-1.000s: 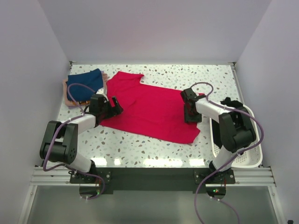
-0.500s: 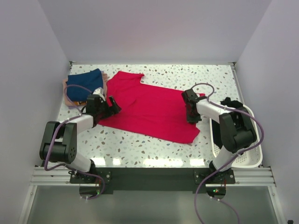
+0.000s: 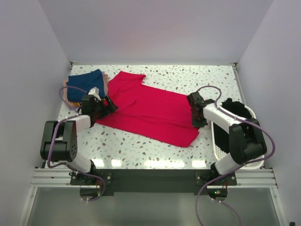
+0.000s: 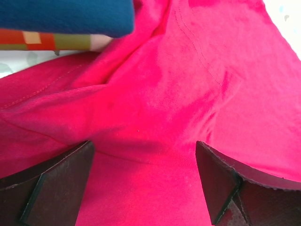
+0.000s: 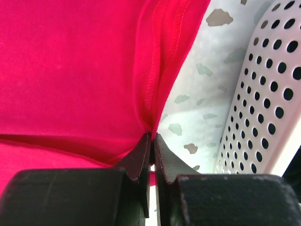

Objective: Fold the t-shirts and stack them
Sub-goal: Fold the tshirt

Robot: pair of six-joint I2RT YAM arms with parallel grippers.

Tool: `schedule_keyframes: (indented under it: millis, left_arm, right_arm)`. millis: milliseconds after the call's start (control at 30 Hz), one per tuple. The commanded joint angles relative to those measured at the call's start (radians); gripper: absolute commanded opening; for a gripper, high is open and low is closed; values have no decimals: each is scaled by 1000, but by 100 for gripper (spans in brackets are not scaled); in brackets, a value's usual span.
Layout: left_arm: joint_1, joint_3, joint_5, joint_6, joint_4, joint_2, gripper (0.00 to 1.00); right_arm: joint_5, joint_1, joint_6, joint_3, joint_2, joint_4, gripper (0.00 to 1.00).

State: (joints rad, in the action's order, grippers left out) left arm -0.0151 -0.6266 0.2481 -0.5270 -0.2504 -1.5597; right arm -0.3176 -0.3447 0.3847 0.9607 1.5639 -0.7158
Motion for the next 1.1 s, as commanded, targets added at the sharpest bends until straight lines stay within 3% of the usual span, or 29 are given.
schedule_keyframes:
  millis: [0,233,400,433,467,633,900,1067]
  left_arm:
    - [-46,39,-56,51,97,-51,95]
    - [-74,31,-53,55,103,-45,95]
    - [-80,31,-53,55,105,-46,95]
    - [-80,31,-58,58,108,-42,95]
    - [-79,31,-62,59,109,-39,95]
    - [-79,25,-101,68,126,1,95]
    - [-3,-18,-124,68,175,84,96]
    - [145,-81,-197,87,240,161,96]
  right_arm:
    - [-29,7,6,7,-41,-71,5]
    - [-53,12,-7,19,-59,-168,7]
    - [-43,12,2,62,-77,-221,13]
    - [-44,12,2,70,-85,-231,16]
    - [-60,12,2,87,-87,-240,26]
    - [-80,12,-23,125,-132,-274,46]
    - [336,12,11,17,-197,-77,51]
    - [380,12,37,-76,-173,-24,51]
